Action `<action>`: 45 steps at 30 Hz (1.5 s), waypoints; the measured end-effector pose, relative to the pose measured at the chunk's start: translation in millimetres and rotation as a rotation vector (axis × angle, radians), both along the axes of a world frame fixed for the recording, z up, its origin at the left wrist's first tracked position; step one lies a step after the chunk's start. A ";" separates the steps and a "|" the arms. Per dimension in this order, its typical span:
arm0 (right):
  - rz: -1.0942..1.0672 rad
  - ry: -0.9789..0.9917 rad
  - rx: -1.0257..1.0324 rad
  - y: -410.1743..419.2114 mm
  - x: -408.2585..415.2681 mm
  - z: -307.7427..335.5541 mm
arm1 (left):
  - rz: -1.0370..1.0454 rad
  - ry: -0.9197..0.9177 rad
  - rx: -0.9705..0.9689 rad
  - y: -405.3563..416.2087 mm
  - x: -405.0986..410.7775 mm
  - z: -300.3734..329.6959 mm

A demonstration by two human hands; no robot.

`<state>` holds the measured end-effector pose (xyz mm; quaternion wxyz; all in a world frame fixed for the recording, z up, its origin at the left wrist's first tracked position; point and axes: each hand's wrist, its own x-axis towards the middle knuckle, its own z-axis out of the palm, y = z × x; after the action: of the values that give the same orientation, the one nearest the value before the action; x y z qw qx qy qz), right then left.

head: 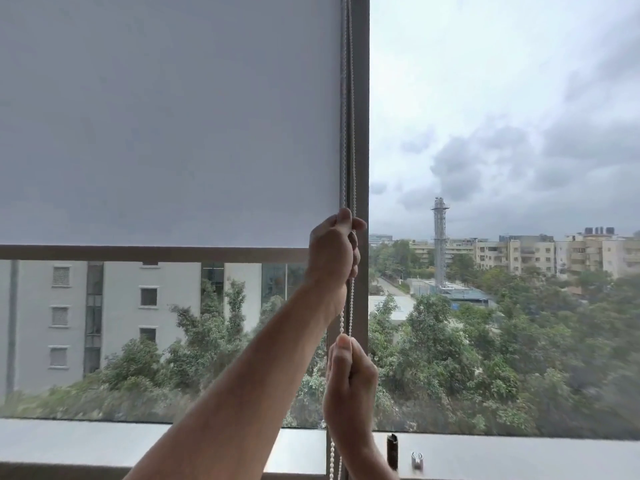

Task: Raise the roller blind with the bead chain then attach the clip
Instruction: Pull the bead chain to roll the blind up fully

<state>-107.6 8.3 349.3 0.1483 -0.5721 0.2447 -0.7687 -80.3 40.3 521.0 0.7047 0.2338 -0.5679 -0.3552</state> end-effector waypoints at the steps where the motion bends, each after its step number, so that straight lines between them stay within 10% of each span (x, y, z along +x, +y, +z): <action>1: 0.072 -0.013 0.027 -1.4 -1.8 -4.8 | 0.016 0.035 -0.001 -0.1 -3.0 -6.9; 5: 0.426 -0.018 0.196 -8.1 -13.4 -4.1 | 0.038 0.131 -0.080 -7.5 0.4 -27.4; 14: 0.242 0.083 0.304 -29.5 -43.9 87.1 | 0.342 -0.072 -0.213 -22.2 1.8 -100.4; 22: 0.528 -0.064 0.194 0.5 -22.4 208.4 | 0.323 -0.074 -0.147 -25.5 -1.0 -146.2; 28: 0.248 -0.142 -0.056 13.5 -7.9 215.0 | 0.332 -0.139 -0.206 -21.8 2.7 -140.5; 34: 0.073 -0.082 -0.244 21.9 -6.8 182.5 | 0.312 -0.431 -0.084 -26.4 31.1 -121.2; 45: -0.047 0.009 -0.183 19.9 -17.1 124.9 | 0.042 -0.122 -0.085 -1.4 19.5 50.0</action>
<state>-124.6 28.2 474.2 0.0762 -0.5809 0.1875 -0.7884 -60.8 38.9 571.1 0.6854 0.2366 -0.6194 -0.3011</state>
